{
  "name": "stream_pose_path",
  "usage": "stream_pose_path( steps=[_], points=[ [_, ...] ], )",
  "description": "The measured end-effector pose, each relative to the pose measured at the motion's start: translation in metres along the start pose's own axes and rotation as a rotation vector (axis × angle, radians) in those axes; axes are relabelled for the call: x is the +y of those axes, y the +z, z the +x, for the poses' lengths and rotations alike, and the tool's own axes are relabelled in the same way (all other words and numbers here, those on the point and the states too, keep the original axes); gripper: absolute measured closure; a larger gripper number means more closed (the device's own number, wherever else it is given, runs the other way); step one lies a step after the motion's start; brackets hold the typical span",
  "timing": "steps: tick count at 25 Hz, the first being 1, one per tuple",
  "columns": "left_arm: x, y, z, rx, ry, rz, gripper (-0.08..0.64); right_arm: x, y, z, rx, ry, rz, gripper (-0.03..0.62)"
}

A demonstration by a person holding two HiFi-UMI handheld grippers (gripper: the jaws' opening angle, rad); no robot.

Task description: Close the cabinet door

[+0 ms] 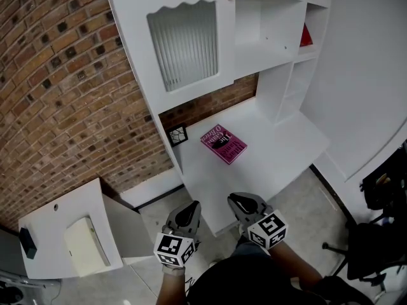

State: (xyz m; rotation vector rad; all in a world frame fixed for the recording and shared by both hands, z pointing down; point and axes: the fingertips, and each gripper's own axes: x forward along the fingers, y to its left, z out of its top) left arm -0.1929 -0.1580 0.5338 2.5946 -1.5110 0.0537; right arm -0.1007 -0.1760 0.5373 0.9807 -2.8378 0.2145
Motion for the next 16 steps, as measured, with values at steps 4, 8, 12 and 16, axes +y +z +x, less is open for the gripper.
stream_pose_path(
  steps=[4,8,12,16],
  points=[
    [0.000,0.000,-0.004,-0.005,-0.003,-0.009,0.551,0.003,0.000,-0.002,-0.001,-0.006,-0.007,0.551],
    [0.002,0.001,-0.008,-0.011,0.003,0.001,0.551,0.005,0.001,-0.003,0.004,-0.006,-0.012,0.551],
    [0.003,0.000,-0.010,-0.011,0.002,-0.007,0.551,0.004,-0.002,-0.004,0.010,-0.010,-0.015,0.551],
    [0.005,-0.003,-0.011,-0.009,0.006,-0.010,0.551,0.004,-0.004,-0.004,0.013,-0.013,-0.014,0.551]
  ],
)
